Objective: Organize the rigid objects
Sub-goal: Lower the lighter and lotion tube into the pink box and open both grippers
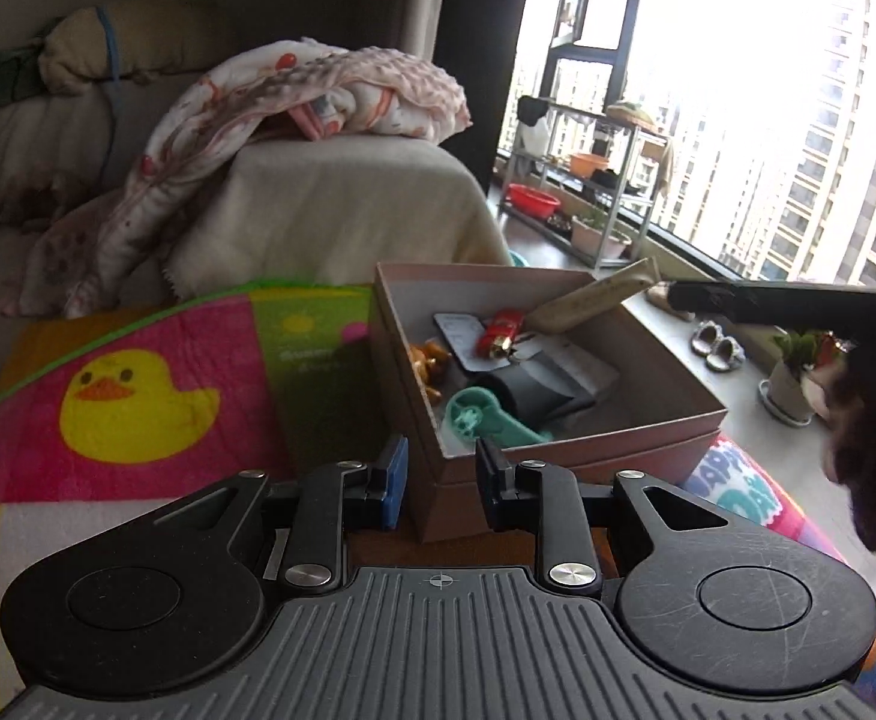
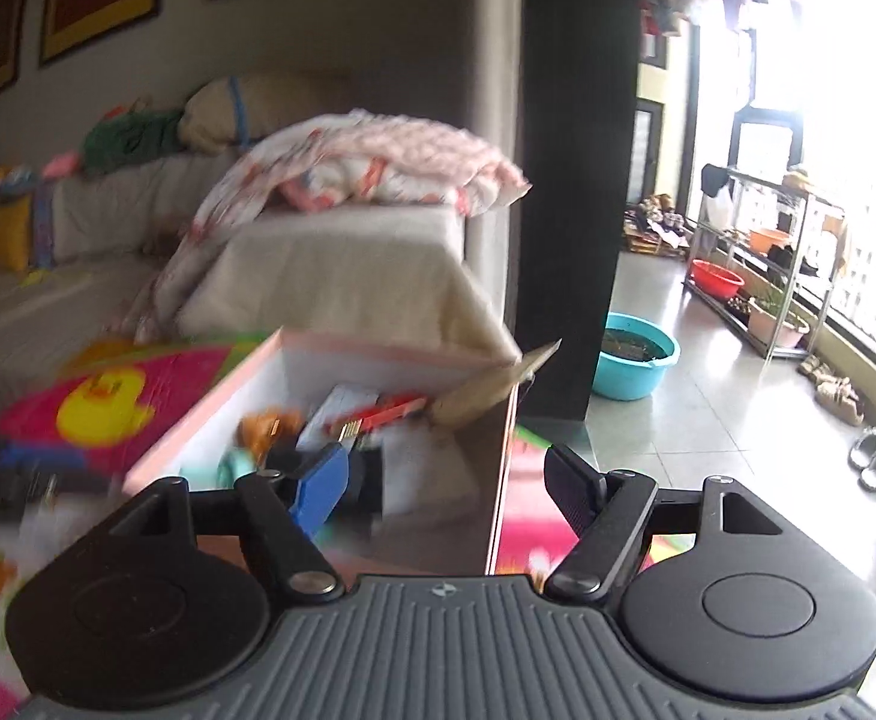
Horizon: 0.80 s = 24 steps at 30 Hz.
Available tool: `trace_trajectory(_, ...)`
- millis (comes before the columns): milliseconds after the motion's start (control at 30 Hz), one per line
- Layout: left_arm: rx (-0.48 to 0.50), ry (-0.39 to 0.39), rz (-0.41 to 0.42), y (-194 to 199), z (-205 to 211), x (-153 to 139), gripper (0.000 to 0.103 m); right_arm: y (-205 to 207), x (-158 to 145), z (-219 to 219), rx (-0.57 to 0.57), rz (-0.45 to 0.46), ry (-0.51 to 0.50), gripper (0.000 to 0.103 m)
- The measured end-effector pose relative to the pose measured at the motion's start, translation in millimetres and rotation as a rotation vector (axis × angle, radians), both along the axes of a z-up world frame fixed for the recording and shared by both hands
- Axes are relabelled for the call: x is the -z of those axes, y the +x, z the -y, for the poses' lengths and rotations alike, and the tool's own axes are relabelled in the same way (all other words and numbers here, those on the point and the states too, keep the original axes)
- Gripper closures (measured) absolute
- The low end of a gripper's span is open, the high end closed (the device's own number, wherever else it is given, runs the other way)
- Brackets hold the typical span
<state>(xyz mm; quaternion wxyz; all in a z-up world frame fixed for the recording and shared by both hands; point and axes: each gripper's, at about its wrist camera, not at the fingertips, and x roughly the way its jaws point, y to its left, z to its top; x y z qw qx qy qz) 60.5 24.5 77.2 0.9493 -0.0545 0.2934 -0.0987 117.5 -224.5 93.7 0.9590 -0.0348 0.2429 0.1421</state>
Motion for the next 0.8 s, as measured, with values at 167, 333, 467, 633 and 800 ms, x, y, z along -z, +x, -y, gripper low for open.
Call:
trace_trajectory(167,0.01,0.006,-0.013,-2.8,17.0,0.3,0.075,86.7,-12.2,13.6,0.154,-0.08,0.115,0.062)
trace_trajectory(333,0.011,0.018,-0.027,-2.7,21.8,6.3,0.076,116.3,-6.3,-0.4,0.131,-0.148,0.082,0.096)
trace_trajectory(467,0.011,0.015,-0.037,-1.7,19.6,10.1,0.075,78.7,11.6,-26.9,-0.008,-0.219,0.034,0.096)
trace_trajectory(633,0.0,0.026,-0.045,-4.3,15.6,13.0,0.075,10.9,22.0,-36.3,-0.071,-0.129,-0.06,0.092)
trace_trajectory(800,-0.008,0.019,-0.057,-11.3,15.4,16.1,0.076,24.1,3.3,-12.0,0.036,-0.087,-0.015,0.056)
